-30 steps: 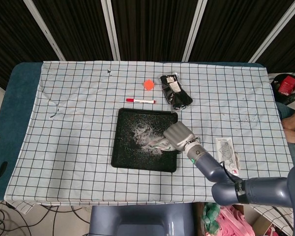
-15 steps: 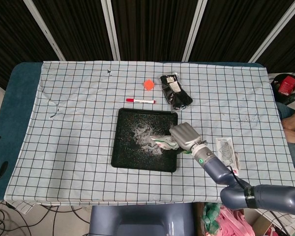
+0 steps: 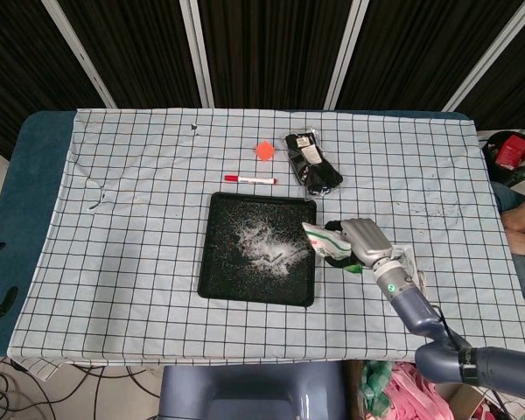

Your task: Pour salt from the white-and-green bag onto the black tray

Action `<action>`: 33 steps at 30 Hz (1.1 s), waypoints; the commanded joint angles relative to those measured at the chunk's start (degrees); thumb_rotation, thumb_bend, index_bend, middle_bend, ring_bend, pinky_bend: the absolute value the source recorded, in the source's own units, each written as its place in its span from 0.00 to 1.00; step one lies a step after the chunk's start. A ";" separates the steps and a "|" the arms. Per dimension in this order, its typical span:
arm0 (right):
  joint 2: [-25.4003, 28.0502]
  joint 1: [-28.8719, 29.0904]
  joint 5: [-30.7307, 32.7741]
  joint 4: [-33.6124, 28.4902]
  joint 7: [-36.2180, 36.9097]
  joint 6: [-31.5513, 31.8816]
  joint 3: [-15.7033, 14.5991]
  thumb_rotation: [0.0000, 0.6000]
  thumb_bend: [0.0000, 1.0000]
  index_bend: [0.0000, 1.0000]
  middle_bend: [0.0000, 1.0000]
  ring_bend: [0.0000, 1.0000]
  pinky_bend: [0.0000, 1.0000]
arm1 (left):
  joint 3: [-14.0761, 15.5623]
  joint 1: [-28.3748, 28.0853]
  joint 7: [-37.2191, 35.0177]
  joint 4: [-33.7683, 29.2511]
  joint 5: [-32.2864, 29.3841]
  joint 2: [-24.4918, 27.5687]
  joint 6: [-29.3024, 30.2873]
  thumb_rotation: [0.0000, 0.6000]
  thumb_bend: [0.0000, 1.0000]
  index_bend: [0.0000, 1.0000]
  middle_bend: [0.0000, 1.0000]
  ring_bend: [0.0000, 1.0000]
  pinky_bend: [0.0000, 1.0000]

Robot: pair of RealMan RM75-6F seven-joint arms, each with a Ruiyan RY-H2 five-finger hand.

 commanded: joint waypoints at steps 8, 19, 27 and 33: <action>-6.39 -7.43 -4.75 7.75 3.93 6.99 -0.02 1.00 0.39 0.64 0.44 0.52 0.46 | 0.12 -0.18 0.45 -0.06 0.11 -0.15 -0.35 1.00 0.32 0.20 0.11 0.03 0.09; -17.36 -11.74 -7.61 17.23 7.26 11.46 1.72 1.00 0.38 0.64 0.44 0.52 0.46 | -0.02 -0.08 0.38 -0.08 -0.23 -0.08 -0.26 1.00 0.32 0.20 0.11 0.03 0.09; -22.35 -12.53 -10.17 22.70 7.23 12.22 2.48 1.00 0.36 0.64 0.42 0.51 0.46 | -0.11 0.02 0.10 -0.08 -0.26 0.05 -0.01 1.00 0.32 0.20 0.11 0.03 0.09; -24.91 -13.06 -9.68 24.57 7.19 10.95 3.68 1.00 0.35 0.64 0.39 0.47 0.46 | -0.12 0.15 -0.20 -0.06 -0.14 0.15 0.31 1.00 0.32 0.20 0.11 0.03 0.09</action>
